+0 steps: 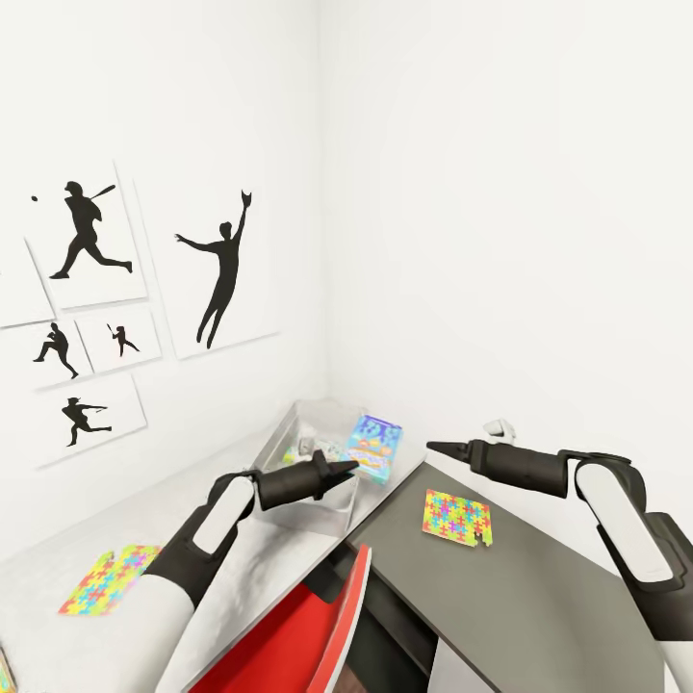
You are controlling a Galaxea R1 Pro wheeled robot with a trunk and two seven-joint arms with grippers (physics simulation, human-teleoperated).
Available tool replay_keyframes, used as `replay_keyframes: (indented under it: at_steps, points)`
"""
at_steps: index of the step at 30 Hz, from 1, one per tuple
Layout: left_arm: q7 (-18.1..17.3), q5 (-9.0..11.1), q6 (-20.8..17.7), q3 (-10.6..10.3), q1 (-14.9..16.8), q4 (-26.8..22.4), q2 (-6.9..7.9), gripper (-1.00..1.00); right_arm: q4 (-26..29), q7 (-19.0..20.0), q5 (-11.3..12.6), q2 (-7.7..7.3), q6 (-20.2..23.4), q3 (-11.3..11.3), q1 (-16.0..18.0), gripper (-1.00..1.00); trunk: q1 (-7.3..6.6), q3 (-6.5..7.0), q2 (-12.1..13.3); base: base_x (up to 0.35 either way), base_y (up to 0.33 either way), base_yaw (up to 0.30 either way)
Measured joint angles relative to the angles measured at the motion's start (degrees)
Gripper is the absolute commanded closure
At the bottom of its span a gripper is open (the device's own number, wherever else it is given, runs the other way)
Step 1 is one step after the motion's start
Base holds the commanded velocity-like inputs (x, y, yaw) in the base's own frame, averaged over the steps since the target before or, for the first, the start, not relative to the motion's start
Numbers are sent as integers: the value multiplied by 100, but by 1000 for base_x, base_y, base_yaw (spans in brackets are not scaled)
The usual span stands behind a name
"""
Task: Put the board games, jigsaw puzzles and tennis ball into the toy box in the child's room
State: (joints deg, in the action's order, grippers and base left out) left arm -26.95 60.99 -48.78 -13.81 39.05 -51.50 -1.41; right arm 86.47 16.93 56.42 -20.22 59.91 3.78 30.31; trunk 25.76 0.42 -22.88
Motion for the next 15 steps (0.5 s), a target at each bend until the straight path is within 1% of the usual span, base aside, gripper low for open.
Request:
replay_keyframes:
  at_steps: [1,2,4,7,10,15]
  points:
    - [-49,1,65,-76,-24,-20,-16,100,-1,-1,22,-3,0,-1,1,-100,0,0,0,0,0,0]
    - [-51,-4,71,-76,-24,-20,-15,100,-1,-1,23,-3,0,-1,1,-100,0,0,0,0,0,0]
    - [-134,-1,192,-216,-58,-49,-49,100,-3,-2,55,-7,0,-1,2,-100,0,0,0,0,0,0]
    - [-212,-12,325,-365,-88,-74,-82,100,-4,-3,83,-10,0,-2,2,-100,0,0,0,0,0,0]
    - [-252,-18,398,-447,-114,-87,-113,100,-5,-3,97,-12,0,-2,0,-100,0,0,0,0,0,0]
    - [-278,-24,447,-501,-155,-94,-166,100,-5,-1,106,-11,0,-3,0,-100,0,0,0,0,0,0]
